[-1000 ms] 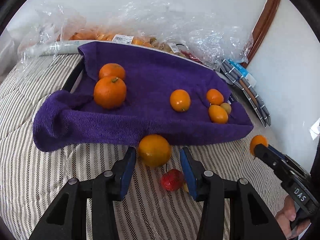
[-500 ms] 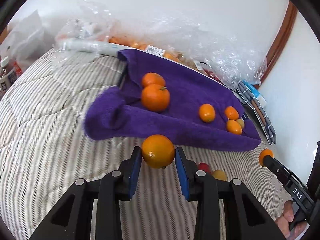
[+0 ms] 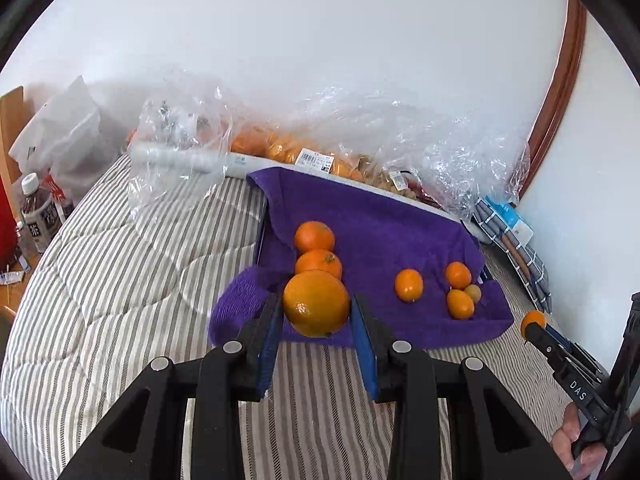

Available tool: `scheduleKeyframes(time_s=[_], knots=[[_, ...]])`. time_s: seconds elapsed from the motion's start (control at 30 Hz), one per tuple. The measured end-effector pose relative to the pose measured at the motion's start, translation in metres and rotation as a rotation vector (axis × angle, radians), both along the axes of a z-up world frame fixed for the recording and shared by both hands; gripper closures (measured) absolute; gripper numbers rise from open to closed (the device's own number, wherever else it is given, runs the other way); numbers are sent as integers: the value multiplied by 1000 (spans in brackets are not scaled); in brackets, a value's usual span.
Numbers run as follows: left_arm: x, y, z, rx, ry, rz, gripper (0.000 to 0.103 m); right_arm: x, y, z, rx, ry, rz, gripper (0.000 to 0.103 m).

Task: Organize fruits
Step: 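Carry both held oranges over the purple towel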

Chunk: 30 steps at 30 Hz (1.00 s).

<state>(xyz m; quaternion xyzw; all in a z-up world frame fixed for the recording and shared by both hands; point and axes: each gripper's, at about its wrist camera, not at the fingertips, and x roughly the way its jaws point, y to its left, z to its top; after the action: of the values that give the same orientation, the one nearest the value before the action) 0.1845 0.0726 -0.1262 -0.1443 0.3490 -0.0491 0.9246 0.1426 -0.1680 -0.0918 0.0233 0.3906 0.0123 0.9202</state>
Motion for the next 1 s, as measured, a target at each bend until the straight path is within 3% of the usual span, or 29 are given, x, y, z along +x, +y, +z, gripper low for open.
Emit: scheduleKeyframes(time_s=[0.27, 0.5, 0.73, 1.0], knots=[[41, -19, 4, -27, -20, -7, 70, 33, -11, 5, -37, -32, -15, 71], [78, -49, -14, 14, -3, -10, 70, 60, -15, -9, -64, -33, -4, 71], [80, -56, -30, -3, 7, -30, 70, 65, -20, -27, -42, -14, -5, 71], [77, -65, -38, 12, 16, -63, 70, 69, -25, -44, 12, 72, -8, 71]])
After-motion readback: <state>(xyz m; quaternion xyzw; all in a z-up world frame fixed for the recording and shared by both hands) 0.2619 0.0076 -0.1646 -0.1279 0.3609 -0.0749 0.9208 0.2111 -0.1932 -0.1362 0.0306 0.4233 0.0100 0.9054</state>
